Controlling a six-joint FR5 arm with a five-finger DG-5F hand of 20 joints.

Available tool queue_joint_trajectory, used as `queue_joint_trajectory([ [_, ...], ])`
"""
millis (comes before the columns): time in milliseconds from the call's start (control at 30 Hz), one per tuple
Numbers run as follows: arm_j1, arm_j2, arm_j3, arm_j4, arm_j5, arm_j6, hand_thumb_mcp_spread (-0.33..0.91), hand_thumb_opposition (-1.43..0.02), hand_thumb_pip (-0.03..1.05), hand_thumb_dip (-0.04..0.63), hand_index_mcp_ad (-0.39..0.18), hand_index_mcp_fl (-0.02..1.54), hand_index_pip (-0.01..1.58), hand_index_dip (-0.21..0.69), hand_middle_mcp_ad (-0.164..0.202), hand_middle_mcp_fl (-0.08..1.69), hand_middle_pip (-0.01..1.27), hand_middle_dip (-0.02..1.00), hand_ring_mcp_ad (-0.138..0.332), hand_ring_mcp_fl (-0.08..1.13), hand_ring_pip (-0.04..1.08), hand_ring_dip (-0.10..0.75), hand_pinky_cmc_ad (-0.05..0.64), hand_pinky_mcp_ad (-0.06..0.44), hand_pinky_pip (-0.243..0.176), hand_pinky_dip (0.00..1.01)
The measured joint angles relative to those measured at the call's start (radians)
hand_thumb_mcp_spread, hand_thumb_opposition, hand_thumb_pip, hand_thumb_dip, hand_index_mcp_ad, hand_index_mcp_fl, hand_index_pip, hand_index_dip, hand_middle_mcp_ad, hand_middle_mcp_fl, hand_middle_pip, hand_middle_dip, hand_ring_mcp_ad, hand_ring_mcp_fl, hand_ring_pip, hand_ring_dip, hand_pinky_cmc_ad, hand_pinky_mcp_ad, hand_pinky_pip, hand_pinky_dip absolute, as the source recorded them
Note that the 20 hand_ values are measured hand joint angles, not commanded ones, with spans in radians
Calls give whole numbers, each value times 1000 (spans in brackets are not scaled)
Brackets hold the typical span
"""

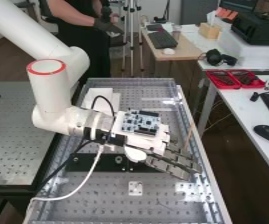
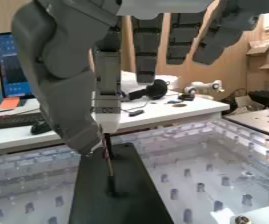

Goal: Grab the drill bit and place it in the clear container

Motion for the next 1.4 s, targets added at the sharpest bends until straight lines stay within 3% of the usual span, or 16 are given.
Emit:
queue_joint_trajectory([
  [267, -1, -3, 2, 3, -1, -1, 569, -864, 538, 269, -127, 389, 1297, 222, 68, 253, 138, 206, 113, 38, 93, 54, 264, 131, -59, 190],
  [467, -1, -6, 4, 9, 0, 2, 613, -899, 536, 269, -169, 469, 1377, 237, 66, 250, 134, 208, 112, 49, 93, 54, 265, 133, -59, 190],
  [800, 1, -6, -2, 32, 5, 10, 661, -920, 504, 265, -166, 524, 1389, 234, 66, 286, 138, 220, 110, 66, 91, 54, 278, 133, -59, 190],
  [1167, -2, -7, -7, 56, 0, 45, 705, -922, 429, 269, -166, 654, 1279, 227, 66, 347, 133, 222, 112, 80, 98, 68, 293, 133, -59, 190],
  [1400, -5, 35, -8, 45, 5, 32, 705, -927, 429, 269, -166, 696, 1236, 220, 66, 367, 136, 229, 112, 96, 101, 68, 297, 133, -59, 190],
])
